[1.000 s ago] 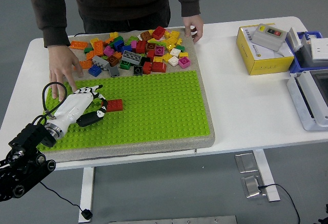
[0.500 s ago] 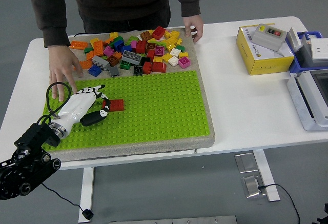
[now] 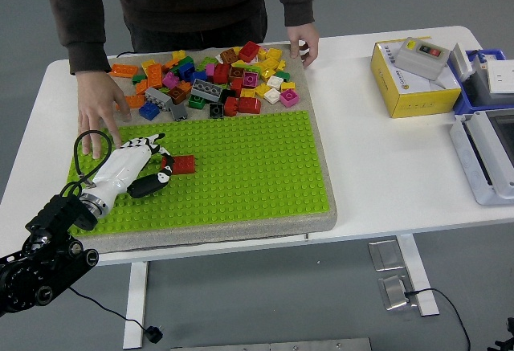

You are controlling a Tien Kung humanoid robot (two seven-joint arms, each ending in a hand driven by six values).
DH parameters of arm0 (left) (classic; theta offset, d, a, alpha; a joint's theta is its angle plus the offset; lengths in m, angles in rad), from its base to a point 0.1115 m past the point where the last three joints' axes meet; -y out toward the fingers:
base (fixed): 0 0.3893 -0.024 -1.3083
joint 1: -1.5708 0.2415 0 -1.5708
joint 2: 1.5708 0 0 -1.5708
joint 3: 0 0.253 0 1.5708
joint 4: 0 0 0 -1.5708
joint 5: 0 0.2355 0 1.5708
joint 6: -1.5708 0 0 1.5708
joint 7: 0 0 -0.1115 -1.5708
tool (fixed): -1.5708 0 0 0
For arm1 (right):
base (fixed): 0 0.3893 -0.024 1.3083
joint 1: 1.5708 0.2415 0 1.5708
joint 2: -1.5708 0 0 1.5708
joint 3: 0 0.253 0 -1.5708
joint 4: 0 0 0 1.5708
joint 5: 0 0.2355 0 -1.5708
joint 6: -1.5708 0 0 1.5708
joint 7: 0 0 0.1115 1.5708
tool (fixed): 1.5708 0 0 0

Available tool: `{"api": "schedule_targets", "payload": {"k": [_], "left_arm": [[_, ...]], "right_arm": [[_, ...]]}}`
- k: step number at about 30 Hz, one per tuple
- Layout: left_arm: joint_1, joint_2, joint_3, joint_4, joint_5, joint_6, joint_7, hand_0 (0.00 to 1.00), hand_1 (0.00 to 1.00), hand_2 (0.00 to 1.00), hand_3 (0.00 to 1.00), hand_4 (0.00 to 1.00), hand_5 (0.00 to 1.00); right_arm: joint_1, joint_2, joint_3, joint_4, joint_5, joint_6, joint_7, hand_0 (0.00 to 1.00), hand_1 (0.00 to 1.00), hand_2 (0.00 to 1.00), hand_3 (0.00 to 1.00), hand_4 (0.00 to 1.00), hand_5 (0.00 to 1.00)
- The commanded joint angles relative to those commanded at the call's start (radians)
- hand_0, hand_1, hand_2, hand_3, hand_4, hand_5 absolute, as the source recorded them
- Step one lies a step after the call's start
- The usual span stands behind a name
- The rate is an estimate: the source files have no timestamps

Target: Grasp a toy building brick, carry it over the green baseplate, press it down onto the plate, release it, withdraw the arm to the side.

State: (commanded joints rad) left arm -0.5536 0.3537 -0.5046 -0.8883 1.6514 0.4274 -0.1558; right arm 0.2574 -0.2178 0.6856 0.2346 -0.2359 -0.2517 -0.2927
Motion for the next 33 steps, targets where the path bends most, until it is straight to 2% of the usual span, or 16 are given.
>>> {"api": "schedule_targets", "payload": {"k": [33], "left_arm": [[-0.007,0.016,0.029,0.019,-0.01,-0.002,-0.009,0.982,0.963,0.971,0.613,0.322,0.691]], "right_arm": [[-0.01,0.005,0.006,0.002,-0.015,0.0,-0.007,0.663,0.6,0.588,0.703,0.527,0.945]]}}
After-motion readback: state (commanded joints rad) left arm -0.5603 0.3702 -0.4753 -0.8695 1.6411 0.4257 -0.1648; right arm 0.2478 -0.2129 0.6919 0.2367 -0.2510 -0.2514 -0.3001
